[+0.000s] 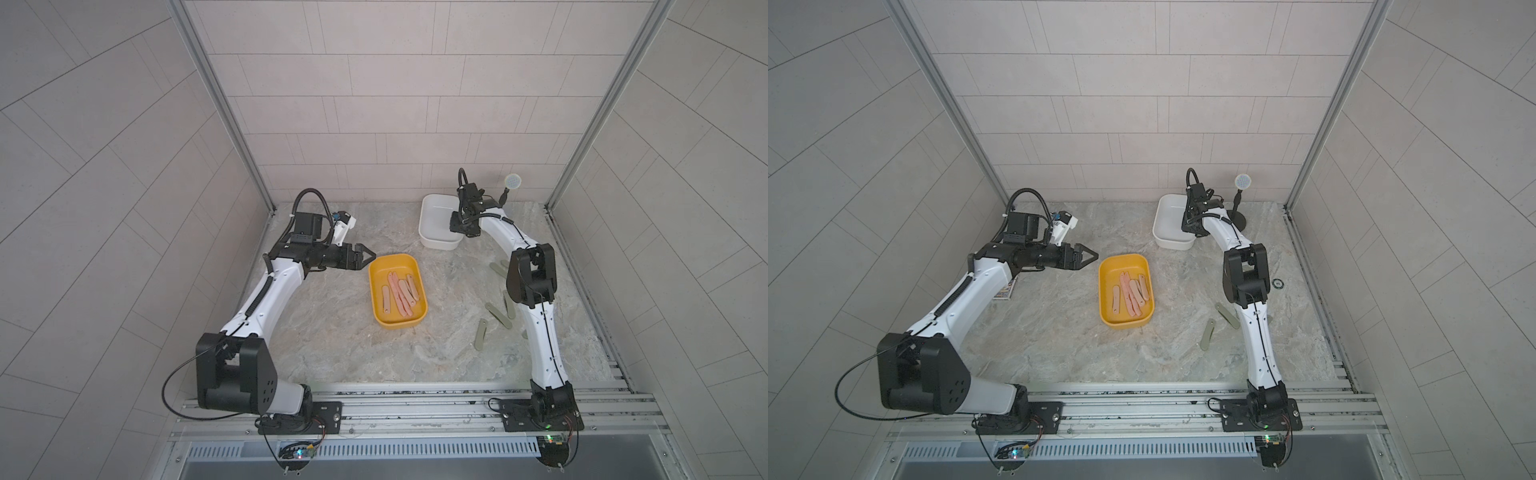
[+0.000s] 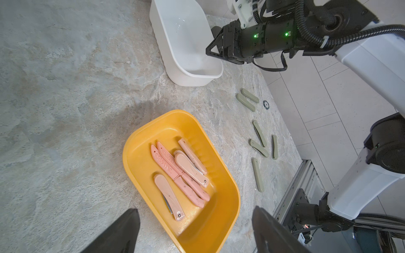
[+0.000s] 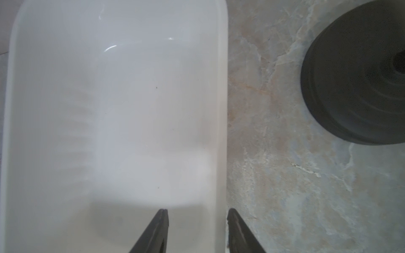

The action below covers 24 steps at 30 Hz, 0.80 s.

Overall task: Place the fruit knives into the storage box by color
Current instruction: Move the storage box to the center of the board.

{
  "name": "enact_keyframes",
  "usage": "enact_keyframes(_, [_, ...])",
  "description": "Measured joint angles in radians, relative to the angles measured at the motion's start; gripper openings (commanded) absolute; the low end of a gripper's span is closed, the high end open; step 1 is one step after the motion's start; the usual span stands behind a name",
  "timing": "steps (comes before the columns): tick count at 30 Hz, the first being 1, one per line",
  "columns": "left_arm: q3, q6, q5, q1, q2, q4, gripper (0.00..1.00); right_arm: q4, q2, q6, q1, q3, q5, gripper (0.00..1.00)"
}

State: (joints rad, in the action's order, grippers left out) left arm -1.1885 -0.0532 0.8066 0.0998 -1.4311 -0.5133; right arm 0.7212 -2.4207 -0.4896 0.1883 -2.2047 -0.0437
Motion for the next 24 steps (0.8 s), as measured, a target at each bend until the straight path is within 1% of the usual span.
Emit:
enact_keyframes(7, [0.008, 0.0, -0.002, 0.0, 0.0, 0.008, 0.87, 0.023, -0.003, 0.006, -0.004, -0.001, 0.003, 0.2])
enact_keyframes(12, [0.012, -0.001, -0.004, 0.002, 0.0, 0.009, 0.87, 0.037, -0.003, 0.016, -0.004, 0.002, 0.008, 0.11])
enact_keyframes(17, [0.013, -0.002, -0.005, 0.002, 0.0, 0.009, 0.87, 0.026, 0.022, 0.021, -0.004, 0.047, 0.012, 0.08])
enact_keyframes(24, [0.013, 0.002, -0.003, 0.002, 0.0, -0.003, 0.87, 0.011, 0.148, 0.021, -0.004, 0.222, 0.013, 0.08])
